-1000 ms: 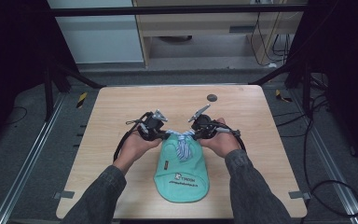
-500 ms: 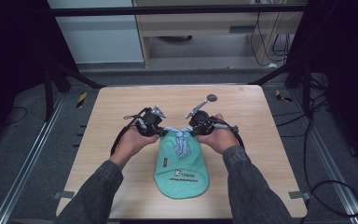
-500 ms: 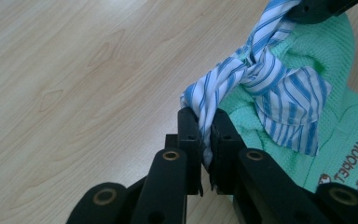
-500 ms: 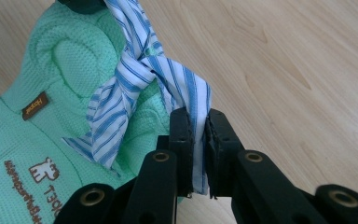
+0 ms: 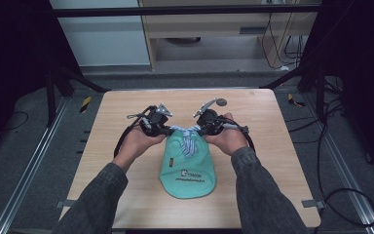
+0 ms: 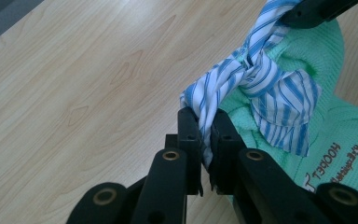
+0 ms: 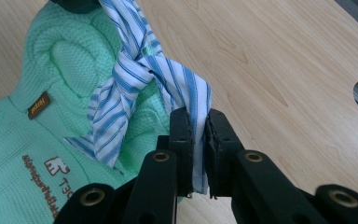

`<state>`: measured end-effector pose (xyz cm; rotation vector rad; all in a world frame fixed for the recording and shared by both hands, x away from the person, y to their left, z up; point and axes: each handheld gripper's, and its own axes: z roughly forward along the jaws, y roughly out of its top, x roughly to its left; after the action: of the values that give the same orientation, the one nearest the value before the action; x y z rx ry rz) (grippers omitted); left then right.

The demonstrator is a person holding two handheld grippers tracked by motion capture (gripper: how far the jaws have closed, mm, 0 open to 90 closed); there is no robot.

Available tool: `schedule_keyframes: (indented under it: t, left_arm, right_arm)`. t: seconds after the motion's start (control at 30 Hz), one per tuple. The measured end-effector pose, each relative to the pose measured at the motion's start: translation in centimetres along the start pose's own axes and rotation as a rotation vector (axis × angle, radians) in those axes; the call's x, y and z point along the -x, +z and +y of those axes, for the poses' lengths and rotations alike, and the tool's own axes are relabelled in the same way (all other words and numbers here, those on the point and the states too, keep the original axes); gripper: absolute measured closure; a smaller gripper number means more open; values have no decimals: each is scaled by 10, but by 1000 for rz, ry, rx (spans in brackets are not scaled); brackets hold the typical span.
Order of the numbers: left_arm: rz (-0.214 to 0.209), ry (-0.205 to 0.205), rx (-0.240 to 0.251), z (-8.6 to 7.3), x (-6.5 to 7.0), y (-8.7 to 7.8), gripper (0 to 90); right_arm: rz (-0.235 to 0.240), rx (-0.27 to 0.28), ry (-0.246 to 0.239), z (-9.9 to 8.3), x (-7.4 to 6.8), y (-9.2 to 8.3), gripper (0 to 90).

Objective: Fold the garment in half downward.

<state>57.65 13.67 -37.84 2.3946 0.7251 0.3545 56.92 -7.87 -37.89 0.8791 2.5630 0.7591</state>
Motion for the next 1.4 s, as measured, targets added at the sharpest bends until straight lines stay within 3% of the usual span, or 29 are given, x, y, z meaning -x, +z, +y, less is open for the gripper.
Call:
schedule_keyframes:
  t: [0.3, 0.5, 0.73, 0.93, 1.17, 1.4]
  left_arm:
    - [22, -14, 28, 7, -7, -3, 849]
    - [49, 0, 59, 17, -11, -11, 847]
    - [71, 44, 58, 12, 4, -8, 843]
    - [60, 56, 45, 6, 12, -1, 843]
    - [61, 51, 53, 3, 11, 3, 843]
    - [77, 36, 77, 7, 0, 12, 841]
  right_arm:
    - [-20, 13, 0, 8, 5, -2, 823]
    - [-56, 40, 0, 19, 14, -9, 823]
    - [-71, 52, -31, 7, 4, -7, 819]
    - [-69, 44, -38, -7, -4, -3, 819]
    - [-75, 49, -41, -12, -8, -3, 817]
    - [-106, 61, -30, -8, -4, -2, 812]
